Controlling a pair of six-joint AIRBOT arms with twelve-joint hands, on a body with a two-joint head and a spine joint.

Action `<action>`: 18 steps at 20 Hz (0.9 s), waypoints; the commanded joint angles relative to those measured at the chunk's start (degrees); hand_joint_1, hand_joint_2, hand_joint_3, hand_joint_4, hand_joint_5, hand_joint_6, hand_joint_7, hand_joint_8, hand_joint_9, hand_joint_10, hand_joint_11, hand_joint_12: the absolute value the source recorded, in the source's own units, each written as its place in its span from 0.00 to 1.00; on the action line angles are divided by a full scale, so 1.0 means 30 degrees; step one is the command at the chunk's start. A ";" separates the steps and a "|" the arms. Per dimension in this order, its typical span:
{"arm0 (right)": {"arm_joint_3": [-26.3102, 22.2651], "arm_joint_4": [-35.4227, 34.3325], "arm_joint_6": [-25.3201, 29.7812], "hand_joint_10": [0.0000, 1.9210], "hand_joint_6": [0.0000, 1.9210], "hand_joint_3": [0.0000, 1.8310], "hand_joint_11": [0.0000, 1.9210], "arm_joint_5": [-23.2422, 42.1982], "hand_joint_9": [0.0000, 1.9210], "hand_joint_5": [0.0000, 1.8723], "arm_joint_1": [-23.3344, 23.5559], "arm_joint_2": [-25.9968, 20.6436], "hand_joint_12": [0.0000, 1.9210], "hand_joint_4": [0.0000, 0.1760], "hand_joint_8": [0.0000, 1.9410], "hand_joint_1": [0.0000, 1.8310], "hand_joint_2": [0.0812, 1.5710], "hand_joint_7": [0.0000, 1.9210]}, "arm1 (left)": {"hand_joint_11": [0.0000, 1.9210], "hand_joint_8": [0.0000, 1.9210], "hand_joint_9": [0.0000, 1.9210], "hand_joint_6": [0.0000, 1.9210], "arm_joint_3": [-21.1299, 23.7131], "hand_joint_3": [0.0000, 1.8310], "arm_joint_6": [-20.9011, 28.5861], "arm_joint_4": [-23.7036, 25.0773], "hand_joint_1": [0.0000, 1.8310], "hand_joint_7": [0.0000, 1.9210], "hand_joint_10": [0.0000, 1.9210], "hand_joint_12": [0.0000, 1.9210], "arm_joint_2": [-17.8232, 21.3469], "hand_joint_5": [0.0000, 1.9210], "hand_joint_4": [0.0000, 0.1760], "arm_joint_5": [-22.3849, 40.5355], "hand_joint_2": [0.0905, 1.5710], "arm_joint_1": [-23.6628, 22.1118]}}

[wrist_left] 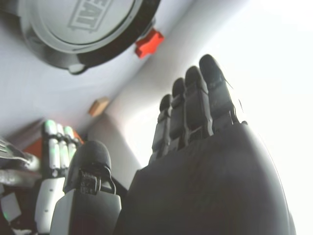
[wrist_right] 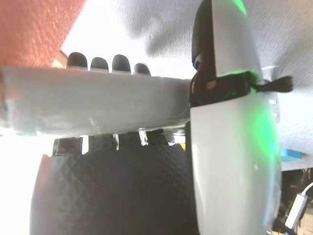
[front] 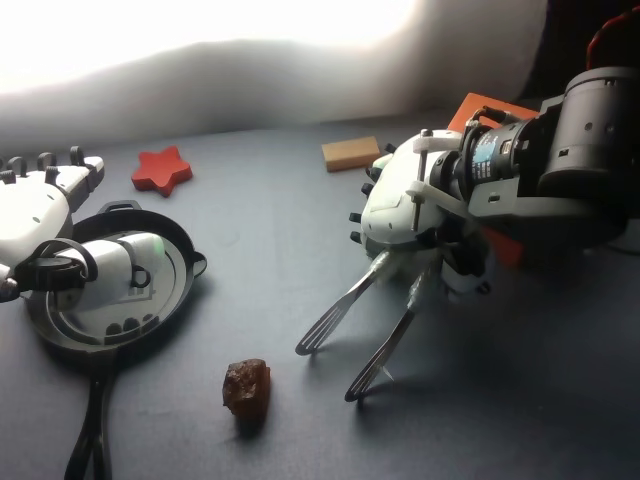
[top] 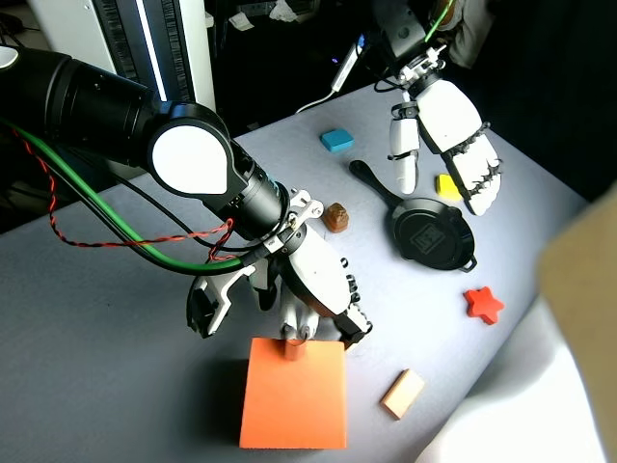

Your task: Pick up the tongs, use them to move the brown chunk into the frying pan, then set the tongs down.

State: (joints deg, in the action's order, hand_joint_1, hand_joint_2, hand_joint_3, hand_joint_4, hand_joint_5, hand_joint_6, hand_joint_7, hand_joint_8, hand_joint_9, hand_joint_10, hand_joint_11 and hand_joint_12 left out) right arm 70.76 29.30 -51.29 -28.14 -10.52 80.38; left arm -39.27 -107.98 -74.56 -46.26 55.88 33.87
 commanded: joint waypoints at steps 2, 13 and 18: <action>0.0026 0.0491 -0.0337 0.22 0.11 0.04 0.00 0.0944 0.25 0.34 0.0017 -0.0074 0.81 0.00 0.03 0.65 0.61 0.38 | 0.00 0.00 0.07 0.00 -0.0108 0.00 0.0120 0.1238 0.00 0.06 0.00 0.21 0.0162 0.03 0.19 0.1416 0.81 -0.0069; 0.0024 0.0491 -0.0330 0.37 0.62 0.01 0.14 0.1114 0.35 0.44 0.0418 -0.0107 0.83 0.00 0.05 0.61 0.74 0.53 | 0.00 0.00 0.08 0.00 -0.0084 0.00 0.0256 0.1276 0.03 0.08 0.00 0.24 0.0208 0.05 0.19 0.1420 0.81 -0.0134; 0.0019 0.0491 0.0098 0.39 0.64 0.00 0.16 0.0950 0.35 0.43 0.0863 -0.0171 0.82 0.00 0.05 0.61 0.75 0.54 | 0.00 0.00 0.07 0.00 -0.0063 0.00 0.0280 0.1278 0.05 0.08 0.00 0.23 0.0223 0.05 0.21 0.1420 0.81 -0.0132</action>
State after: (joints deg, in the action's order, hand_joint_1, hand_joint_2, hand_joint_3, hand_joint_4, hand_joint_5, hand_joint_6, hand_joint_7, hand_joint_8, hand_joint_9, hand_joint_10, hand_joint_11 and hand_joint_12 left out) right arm 70.76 29.17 -50.76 -28.62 -8.69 80.29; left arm -39.27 -107.39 -74.52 -46.26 55.90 33.87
